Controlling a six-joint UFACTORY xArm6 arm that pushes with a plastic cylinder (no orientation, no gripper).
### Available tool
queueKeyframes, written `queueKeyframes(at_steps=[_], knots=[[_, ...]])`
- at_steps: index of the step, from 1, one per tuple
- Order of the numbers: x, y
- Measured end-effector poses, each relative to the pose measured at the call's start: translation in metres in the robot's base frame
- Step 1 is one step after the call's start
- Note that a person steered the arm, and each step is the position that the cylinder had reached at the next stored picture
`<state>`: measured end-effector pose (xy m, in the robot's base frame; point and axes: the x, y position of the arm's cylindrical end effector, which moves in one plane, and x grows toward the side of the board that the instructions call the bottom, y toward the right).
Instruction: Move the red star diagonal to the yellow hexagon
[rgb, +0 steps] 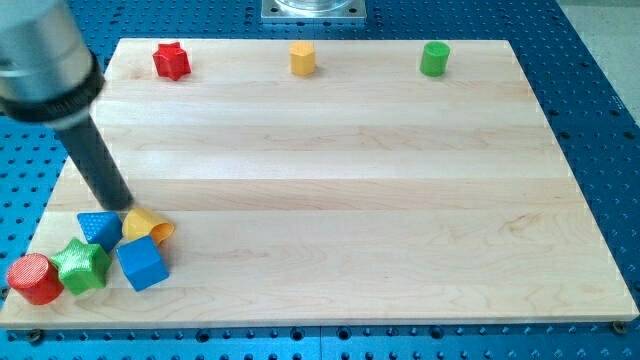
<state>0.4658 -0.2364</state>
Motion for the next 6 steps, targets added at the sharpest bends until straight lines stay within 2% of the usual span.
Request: queueKeyframes(at_steps=[1, 2, 3, 4, 5, 6], knots=[[-0.121, -0.007], [-0.236, 0.039], [-0.243, 0.077], [-0.249, 0.076], [-0.273, 0.069], [-0.275, 0.070]])
